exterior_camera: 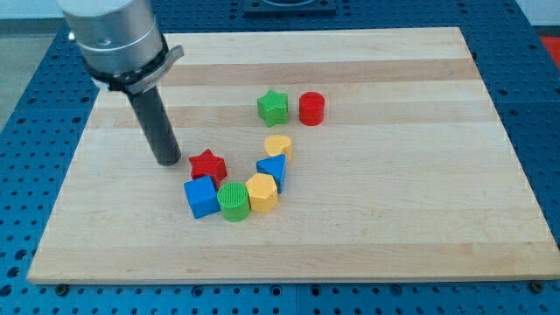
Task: Separate the red star from the blue cube
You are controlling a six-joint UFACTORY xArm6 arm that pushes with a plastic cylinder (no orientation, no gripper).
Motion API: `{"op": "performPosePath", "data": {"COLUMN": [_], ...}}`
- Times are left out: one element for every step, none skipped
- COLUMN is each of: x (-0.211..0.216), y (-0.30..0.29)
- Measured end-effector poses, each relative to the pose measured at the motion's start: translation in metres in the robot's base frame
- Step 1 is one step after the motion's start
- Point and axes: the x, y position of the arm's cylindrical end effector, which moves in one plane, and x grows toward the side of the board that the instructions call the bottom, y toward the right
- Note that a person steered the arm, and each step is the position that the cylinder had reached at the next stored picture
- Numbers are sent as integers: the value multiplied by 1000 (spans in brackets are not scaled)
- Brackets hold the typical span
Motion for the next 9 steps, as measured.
{"op": "performPosePath", "data": {"x": [24, 28, 29, 32, 41, 42, 45, 57, 58], "y": [-2, -2, -2, -1, 3, 3, 3, 3, 3]}}
